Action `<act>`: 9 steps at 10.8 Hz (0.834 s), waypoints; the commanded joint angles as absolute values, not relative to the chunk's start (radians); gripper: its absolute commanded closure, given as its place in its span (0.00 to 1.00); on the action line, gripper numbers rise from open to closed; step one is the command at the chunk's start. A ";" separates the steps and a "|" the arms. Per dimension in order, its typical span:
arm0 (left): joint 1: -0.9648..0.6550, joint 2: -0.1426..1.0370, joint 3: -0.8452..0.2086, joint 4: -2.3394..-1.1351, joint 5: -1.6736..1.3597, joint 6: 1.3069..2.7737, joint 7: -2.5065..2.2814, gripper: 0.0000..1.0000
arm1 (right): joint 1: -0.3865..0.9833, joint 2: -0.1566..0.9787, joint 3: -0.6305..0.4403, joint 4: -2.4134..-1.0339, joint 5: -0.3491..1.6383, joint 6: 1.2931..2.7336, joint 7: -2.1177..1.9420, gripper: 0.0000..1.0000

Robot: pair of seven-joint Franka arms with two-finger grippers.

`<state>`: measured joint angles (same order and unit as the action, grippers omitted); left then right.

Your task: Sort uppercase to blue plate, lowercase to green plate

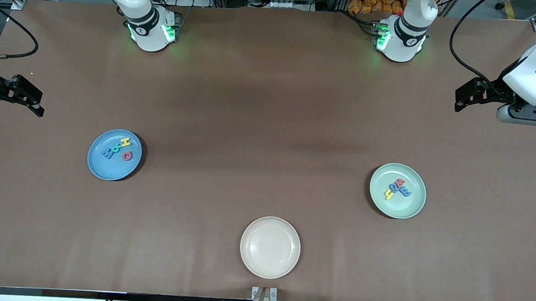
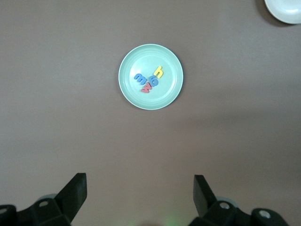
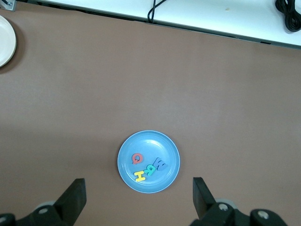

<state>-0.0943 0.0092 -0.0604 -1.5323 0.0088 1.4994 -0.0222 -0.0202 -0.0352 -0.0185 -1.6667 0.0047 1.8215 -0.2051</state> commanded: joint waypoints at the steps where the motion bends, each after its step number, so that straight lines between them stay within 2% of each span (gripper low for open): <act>1: -0.086 0.011 -0.060 -1.517 0.008 1.479 0.015 0.00 | -0.041 -0.058 0.000 -1.687 0.005 1.827 -0.192 0.00; 9: -0.084 0.012 -0.057 -1.509 0.006 1.479 0.003 0.00 | -0.043 -0.060 0.000 -1.687 0.005 1.818 -0.193 0.00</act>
<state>-0.0904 0.0093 -0.0564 -1.5282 0.0088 1.4982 -0.0106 -0.0203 -0.0352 -0.0185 -1.6667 0.0047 1.8204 -0.2047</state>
